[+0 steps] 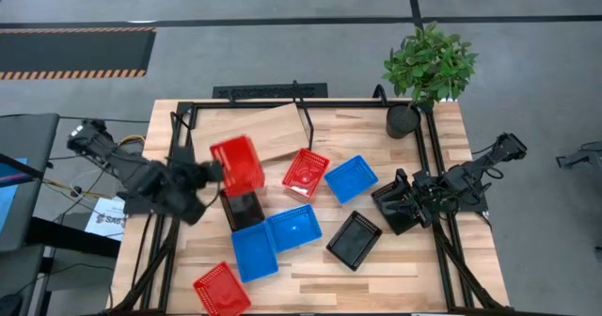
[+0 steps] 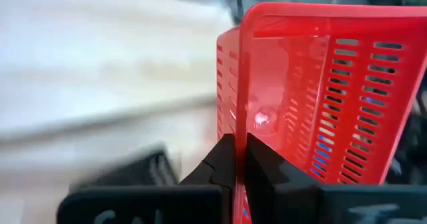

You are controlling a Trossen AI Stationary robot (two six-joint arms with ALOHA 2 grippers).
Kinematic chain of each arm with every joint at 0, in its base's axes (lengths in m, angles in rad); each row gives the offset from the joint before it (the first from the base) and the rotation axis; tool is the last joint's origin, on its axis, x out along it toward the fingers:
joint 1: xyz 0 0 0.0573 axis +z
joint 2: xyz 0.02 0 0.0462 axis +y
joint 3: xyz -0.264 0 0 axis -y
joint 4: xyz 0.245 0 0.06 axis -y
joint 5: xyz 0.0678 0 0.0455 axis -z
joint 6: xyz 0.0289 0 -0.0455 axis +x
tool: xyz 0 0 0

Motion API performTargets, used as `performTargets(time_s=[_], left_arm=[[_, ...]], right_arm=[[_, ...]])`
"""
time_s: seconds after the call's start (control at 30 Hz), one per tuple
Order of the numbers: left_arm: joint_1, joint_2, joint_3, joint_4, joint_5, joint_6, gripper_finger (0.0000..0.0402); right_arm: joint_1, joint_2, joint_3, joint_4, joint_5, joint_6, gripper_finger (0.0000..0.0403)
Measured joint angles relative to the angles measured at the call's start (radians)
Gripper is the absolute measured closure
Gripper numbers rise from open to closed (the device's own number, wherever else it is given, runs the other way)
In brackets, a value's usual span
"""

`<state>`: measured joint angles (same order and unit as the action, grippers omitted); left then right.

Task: Stack baskets on shelf by color
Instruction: Put the middle red bin on the shelf

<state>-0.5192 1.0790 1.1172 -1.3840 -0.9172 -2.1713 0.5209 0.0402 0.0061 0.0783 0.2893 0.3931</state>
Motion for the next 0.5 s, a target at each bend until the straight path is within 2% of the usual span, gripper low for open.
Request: performTargets(time_s=[0.1,0.17,0.3,0.5], left_arm=[[0.118,0.000,0.000,0.069,-0.020,0.140,0.0397],[0.195,0.000,0.000,0.151,0.001,0.287,0.0395],[0.358,0.001,0.000,0.320,0.147,0.633,0.0396],[0.602,0.001,0.000,0.203,0.274,0.720,0.0399]], right_arm=[[0.000,0.000,0.000,0.000,0.000,0.000,0.0270],[0.000,0.000,0.000,0.001,0.000,0.000,0.0270],[0.000,0.000,0.000,0.004,0.000,0.000,0.0269],[0.000,0.000,0.000,0.007,0.000,0.000,0.0270]])
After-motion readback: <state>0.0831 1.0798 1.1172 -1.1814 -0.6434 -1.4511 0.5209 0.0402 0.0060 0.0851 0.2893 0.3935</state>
